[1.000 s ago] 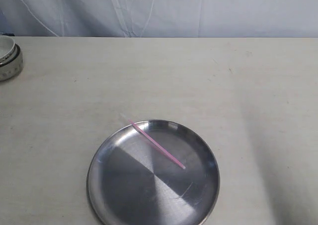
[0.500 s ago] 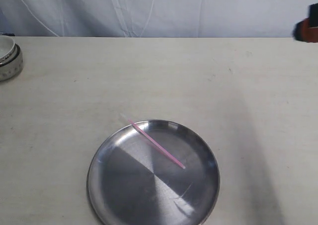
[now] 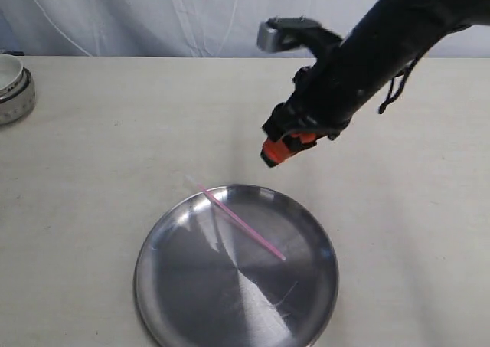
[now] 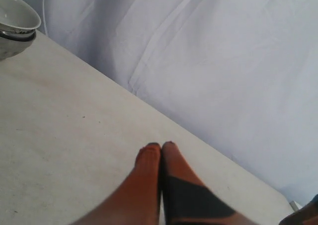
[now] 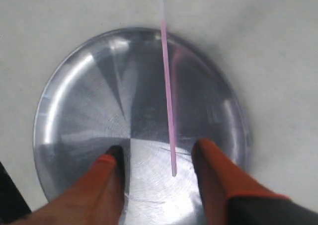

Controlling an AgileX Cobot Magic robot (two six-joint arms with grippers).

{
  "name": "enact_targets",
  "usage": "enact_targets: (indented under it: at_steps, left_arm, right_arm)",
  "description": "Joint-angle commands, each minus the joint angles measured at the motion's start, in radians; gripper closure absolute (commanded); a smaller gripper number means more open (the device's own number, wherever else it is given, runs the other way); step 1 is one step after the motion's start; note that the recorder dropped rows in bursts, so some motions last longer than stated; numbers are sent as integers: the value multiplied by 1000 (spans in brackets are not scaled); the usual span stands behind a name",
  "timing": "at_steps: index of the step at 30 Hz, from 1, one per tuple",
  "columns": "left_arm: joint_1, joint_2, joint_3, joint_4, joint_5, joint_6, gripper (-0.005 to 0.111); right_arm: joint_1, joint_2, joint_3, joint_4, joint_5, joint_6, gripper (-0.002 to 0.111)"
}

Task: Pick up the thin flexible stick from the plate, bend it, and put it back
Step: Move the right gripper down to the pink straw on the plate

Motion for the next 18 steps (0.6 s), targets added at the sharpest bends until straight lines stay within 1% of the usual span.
enact_targets:
  at_steps: [1, 7, 9, 18]
  left_arm:
    - [-5, -4, 4, 14, -2, 1, 107]
    - [-5, -4, 4, 23, -9, 1, 107]
    - [-5, -4, 4, 23, -9, 1, 107]
    - [-5, -4, 4, 23, -9, 1, 107]
  right_arm:
    - [91, 94, -38, -125, 1, 53, 63]
    - [195, 174, -38, -357, -8, 146, 63]
    - [220, 190, -38, -403, -15, 177, 63]
    - [277, 233, -39, -417, -66, 220, 63]
